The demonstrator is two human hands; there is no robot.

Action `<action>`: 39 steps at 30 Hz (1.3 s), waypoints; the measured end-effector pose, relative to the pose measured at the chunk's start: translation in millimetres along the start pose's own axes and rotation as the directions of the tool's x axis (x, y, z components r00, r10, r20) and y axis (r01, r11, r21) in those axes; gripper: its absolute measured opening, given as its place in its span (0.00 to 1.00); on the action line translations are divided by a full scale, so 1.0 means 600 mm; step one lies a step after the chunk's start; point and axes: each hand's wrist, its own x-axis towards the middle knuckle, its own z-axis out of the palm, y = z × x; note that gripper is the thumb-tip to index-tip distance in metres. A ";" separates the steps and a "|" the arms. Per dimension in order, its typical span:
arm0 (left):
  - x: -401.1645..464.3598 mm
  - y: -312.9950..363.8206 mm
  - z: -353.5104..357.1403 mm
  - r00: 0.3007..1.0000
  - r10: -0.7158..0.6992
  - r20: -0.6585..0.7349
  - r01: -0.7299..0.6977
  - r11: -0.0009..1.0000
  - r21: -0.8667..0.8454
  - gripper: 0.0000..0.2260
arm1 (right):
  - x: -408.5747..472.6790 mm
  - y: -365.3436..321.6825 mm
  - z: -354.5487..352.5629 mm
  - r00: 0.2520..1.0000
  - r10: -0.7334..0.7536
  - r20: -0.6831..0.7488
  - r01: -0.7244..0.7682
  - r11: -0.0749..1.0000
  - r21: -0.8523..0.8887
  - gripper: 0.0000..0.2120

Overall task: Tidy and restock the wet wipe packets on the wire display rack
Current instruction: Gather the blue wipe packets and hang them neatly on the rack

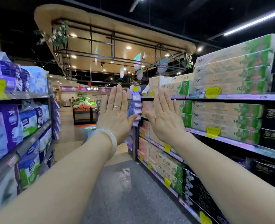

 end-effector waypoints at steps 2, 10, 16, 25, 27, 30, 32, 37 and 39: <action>0.005 -0.002 0.042 0.999 0.016 0.043 -0.016 1.000 -0.014 0.32 | 0.006 0.009 0.040 1.000 0.003 0.025 -0.003 1.000 -0.011 0.36; 0.108 0.005 0.350 0.978 0.017 0.208 -0.002 0.998 -0.070 0.31 | 0.129 0.113 0.319 0.988 0.017 0.151 -0.014 1.000 -0.019 0.36; 0.258 -0.021 0.552 0.967 -0.031 0.251 0.059 0.993 -0.104 0.34 | 0.317 0.188 0.506 0.989 -0.030 0.142 0.030 1.000 -0.002 0.34; 0.413 -0.132 0.936 0.957 -0.036 0.287 0.056 0.996 -0.062 0.32 | 0.520 0.253 0.890 0.979 -0.032 0.202 0.023 0.999 0.044 0.34; 0.461 -0.167 1.034 0.958 -0.034 0.286 0.062 0.994 -0.088 0.32 | 0.576 0.261 0.983 0.978 -0.023 0.205 0.016 0.999 0.034 0.34; 0.553 -0.217 1.176 0.952 -0.054 0.300 0.089 0.990 -0.106 0.31 | 0.680 0.280 1.113 0.972 -0.006 0.235 -0.001 1.000 0.030 0.34; 0.619 -0.245 1.266 0.950 -0.061 0.305 0.107 0.985 -0.135 0.31 | 0.754 0.297 1.197 0.970 0.014 0.245 -0.021 0.999 0.026 0.34; 0.735 -0.310 1.502 0.945 -0.009 0.328 0.067 0.984 -0.167 0.31 | 0.898 0.343 1.411 0.964 0.037 0.263 -0.045 0.999 0.024 0.34; 0.771 -0.336 1.606 0.941 0.009 0.338 0.047 0.987 -0.157 0.31 | 0.947 0.369 1.507 0.965 0.045 0.259 -0.049 0.999 0.007 0.34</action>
